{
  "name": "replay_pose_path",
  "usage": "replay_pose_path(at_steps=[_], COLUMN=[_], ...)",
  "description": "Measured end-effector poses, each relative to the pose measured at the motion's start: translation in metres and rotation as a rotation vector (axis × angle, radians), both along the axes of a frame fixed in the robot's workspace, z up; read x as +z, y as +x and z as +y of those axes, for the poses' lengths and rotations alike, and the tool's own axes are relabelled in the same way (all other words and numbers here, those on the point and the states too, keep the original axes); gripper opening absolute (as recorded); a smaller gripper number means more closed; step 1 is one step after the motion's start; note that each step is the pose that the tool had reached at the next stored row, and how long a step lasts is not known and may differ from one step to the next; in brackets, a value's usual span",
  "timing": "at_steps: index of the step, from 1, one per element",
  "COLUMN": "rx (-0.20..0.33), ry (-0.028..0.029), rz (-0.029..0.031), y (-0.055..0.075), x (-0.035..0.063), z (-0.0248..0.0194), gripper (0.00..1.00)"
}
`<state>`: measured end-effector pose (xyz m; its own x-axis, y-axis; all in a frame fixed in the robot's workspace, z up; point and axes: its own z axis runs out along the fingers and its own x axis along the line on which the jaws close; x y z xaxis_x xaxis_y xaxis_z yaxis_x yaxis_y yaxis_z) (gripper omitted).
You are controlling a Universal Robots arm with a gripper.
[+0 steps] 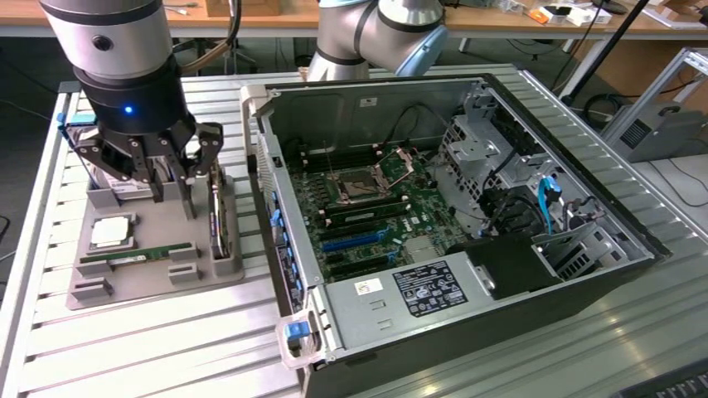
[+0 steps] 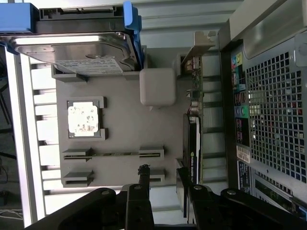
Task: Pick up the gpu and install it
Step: 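Pick up the gpu and move the gpu toward the slot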
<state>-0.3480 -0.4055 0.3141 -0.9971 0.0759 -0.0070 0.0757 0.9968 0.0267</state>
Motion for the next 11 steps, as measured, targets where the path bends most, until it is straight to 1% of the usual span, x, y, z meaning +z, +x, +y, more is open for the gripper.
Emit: replay_pose_path(at_steps=[11], rx=[0.000], ry=[-0.0002], rz=[0.0000], y=[0.0000], x=[-0.0028], z=[-0.0005], gripper=[0.36])
